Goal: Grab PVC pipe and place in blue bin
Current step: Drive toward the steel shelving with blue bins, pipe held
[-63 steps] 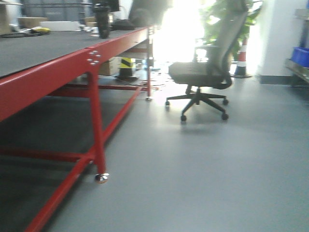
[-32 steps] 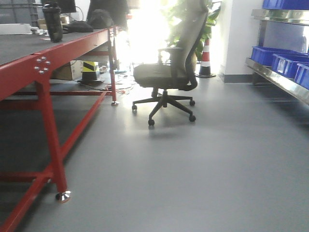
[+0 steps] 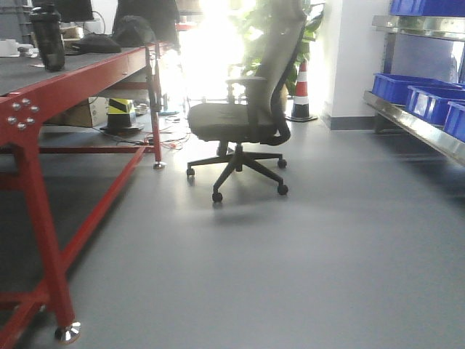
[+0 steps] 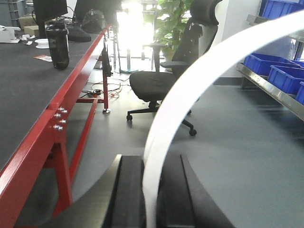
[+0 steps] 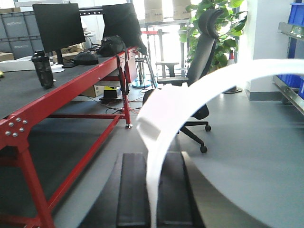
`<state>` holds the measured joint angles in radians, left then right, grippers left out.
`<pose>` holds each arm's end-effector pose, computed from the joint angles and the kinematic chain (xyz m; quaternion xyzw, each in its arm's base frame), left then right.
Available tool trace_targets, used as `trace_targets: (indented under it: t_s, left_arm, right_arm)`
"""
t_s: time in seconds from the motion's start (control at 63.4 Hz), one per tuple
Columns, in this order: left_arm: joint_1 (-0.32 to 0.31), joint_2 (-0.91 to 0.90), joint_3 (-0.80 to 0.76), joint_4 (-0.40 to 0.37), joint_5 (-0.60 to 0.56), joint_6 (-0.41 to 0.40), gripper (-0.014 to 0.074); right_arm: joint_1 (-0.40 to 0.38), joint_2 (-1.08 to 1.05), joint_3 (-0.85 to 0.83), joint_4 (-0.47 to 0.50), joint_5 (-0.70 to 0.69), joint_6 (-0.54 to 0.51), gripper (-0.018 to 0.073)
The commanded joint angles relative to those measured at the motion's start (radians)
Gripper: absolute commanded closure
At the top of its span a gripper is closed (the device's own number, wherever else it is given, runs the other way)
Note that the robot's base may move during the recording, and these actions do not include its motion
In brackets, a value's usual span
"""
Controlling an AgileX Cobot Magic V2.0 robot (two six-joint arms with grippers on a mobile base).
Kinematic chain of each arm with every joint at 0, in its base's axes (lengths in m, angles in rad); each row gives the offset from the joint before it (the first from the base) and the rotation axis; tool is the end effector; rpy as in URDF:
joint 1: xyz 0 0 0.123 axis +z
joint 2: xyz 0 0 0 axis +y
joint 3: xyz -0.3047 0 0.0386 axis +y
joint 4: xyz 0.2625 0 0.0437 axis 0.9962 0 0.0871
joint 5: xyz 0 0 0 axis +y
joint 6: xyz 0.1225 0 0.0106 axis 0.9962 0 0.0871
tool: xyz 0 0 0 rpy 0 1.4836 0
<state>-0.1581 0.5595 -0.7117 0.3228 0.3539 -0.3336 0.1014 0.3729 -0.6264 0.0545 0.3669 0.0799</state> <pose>0.1371 -0.0081 0.3884 0.0106 0.7405 -0.0222 0.6716 0.0956 0.0121 0.3748 0.0037 0.7161 0.0878 0.6924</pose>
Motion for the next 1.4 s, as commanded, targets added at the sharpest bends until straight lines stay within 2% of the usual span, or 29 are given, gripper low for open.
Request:
trace_targets:
  t_s: [0.0, 1.388]
  left_arm:
    - [0.002, -0.003, -0.001, 0.002, -0.031, -0.007, 0.0707]
    - [0.002, -0.003, -0.001, 0.002, -0.036, -0.007, 0.0707]
  right_arm:
    - [0.001, -0.005, -0.008, -0.008, -0.023, -0.003, 0.0721]
    - [0.001, -0.005, -0.008, -0.008, -0.023, -0.003, 0.0721]
